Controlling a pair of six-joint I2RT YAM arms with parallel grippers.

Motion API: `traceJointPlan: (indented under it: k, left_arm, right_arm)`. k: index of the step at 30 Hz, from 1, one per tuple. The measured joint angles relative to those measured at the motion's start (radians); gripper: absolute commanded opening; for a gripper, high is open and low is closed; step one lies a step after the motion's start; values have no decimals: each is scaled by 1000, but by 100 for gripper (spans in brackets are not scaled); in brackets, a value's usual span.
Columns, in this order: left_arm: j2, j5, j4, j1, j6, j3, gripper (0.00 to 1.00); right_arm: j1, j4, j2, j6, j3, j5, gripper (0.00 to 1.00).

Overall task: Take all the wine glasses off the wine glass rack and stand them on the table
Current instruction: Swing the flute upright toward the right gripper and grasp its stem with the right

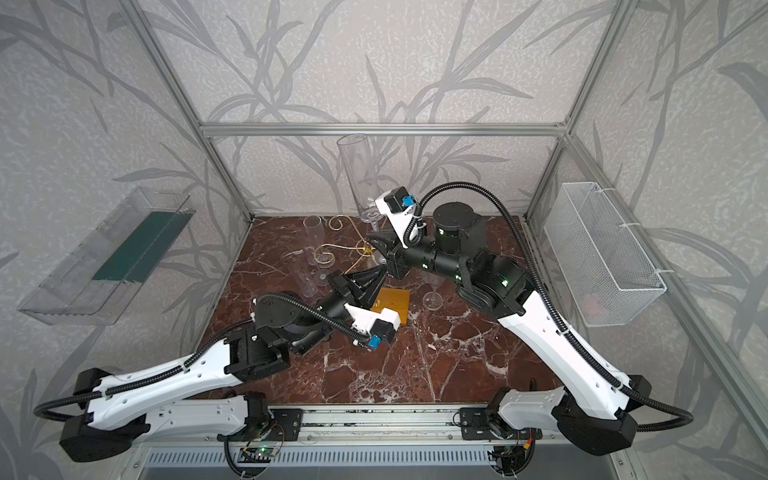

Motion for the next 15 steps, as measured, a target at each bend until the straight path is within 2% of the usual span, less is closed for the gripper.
traceJointPlan:
  k: [4,8,15]
  left_arm:
    - [-34,8,40,-13,-50,-39,50]
    - [-116,25,31,-19,-172,-42,60]
    - [-276,82,-20,-19,-564,24,72]
  right_arm:
    - [0,-2,0,-11,-8,6,0]
    - [0,-2,-14,-36,-11,35,0]
    - [-1,38,-133,-76,-111,67,0]
